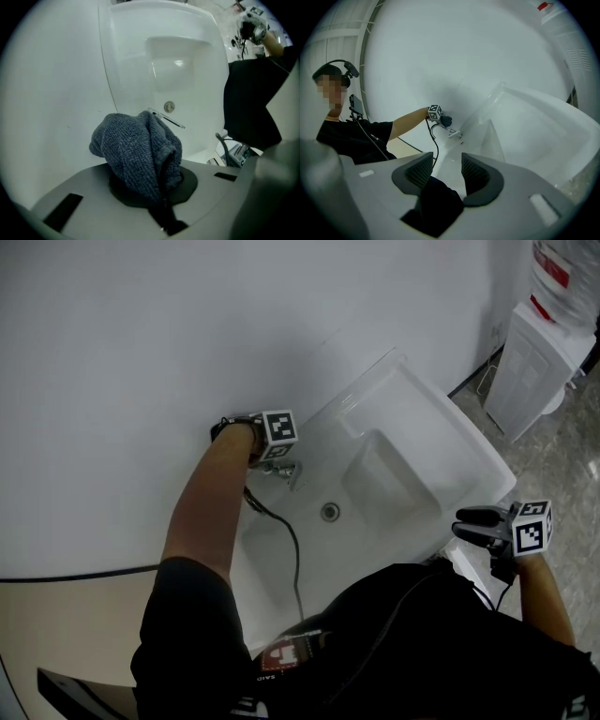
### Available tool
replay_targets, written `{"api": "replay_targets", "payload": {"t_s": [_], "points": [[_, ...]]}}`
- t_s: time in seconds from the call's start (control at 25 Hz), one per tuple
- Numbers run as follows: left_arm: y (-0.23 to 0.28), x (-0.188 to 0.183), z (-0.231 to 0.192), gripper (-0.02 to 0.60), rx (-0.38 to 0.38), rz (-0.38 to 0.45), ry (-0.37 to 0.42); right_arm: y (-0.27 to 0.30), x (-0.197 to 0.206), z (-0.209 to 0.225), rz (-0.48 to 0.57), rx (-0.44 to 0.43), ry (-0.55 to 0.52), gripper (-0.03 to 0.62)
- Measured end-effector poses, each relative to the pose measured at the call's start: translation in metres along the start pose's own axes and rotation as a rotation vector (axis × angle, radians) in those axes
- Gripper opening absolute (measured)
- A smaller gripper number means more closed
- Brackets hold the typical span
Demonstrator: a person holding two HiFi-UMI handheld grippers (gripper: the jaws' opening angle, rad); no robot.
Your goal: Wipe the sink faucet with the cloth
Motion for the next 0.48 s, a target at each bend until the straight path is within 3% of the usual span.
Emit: {"api": "replay_targets", "payload": {"t_s": [0.16,0.32,0.48], "points": [[-0.015,0.013,0.019,0.021,0.138,0.112,-0.057,0.005,-0.007,-0.008,-0.019,-0.031,-0.014,0.184],[-0.028,0.026,0.029,0.021,0.163,0.145,-0.121,0.012,-0.009,-0.014,-0.048,-0.054,-0.021,0.184],[-0.052,0.043,0.058,0.021,0.196,0.173,-0.092,0.015,-0.015,-0.023,-0.064,-0.069,-0.029,0.184]]}}
Point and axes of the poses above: the fingertips, and each gripper's own axes: y forward along the fingers, z to its right, x out of its underside, the point moved 9 cm from there along -y, backward along the fingers, and after that the axes turned 1 degree about x, right-handed, at the moved point
